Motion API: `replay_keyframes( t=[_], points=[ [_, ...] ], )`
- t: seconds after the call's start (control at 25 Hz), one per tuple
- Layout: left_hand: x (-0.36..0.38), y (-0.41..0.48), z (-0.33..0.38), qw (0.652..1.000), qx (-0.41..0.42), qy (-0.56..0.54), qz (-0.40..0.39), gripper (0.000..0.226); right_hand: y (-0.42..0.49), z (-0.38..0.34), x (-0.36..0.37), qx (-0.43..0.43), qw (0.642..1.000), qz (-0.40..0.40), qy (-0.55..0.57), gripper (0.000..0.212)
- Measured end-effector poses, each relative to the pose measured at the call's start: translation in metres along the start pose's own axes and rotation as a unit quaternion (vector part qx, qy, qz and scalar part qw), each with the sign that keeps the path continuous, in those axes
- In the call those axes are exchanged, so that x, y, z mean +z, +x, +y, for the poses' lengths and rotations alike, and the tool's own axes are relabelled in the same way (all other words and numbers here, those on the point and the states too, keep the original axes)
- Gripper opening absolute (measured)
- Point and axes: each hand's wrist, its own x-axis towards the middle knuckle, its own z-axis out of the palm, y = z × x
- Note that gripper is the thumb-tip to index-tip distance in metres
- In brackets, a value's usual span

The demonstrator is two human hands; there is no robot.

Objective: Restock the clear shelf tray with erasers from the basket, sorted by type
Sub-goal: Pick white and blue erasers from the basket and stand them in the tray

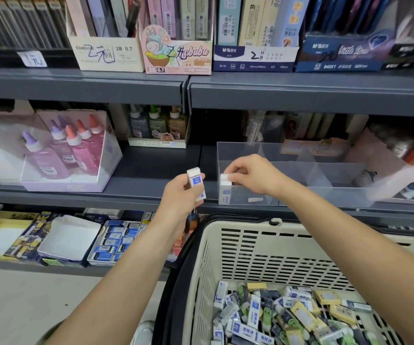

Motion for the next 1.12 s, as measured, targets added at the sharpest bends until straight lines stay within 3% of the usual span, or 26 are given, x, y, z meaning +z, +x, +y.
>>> replay_keyframes(
  t=[0.16, 0.24, 0.32, 0.4, 0.48, 0.68, 0.84, 1.12],
  points=[
    [0.003, -0.001, 0.000, 1.000, 0.004, 0.007, -0.003, 0.027, -0.003, -0.001, -0.001, -0.003, 0.997, -0.041, -0.064, 0.023],
    [0.004, -0.003, 0.000, 1.000, 0.008, -0.004, -0.009, 0.027, -0.006, -0.003, -0.005, -0.023, 0.998, 0.005, -0.066, 0.025],
    [0.004, -0.004, 0.000, 1.000, 0.016, -0.010, -0.021, 0.027, -0.010, -0.007, -0.009, -0.038, 0.997, 0.065, 0.020, 0.022],
    [0.008, -0.006, -0.001, 0.999, 0.028, -0.007, -0.040, 0.025, -0.016, -0.014, -0.010, -0.051, 0.991, 0.038, 0.115, 0.016],
    [0.010, -0.007, -0.001, 0.998, 0.042, -0.001, -0.050, 0.024, -0.019, -0.018, -0.009, -0.068, 0.990, 0.005, 0.124, 0.010],
    [0.006, -0.003, -0.009, 0.998, 0.039, 0.046, 0.009, 0.030, -0.004, -0.008, -0.025, -0.032, 0.979, 0.113, 0.165, 0.010],
    [0.015, -0.006, -0.015, 0.994, 0.029, 0.101, -0.030, 0.039, 0.007, 0.002, -0.009, -0.001, 0.998, 0.037, 0.051, 0.006],
    [0.019, -0.005, -0.015, 0.991, 0.048, 0.090, -0.086, 0.042, 0.003, 0.008, 0.004, -0.034, 0.997, -0.069, -0.006, 0.026]
  ],
)
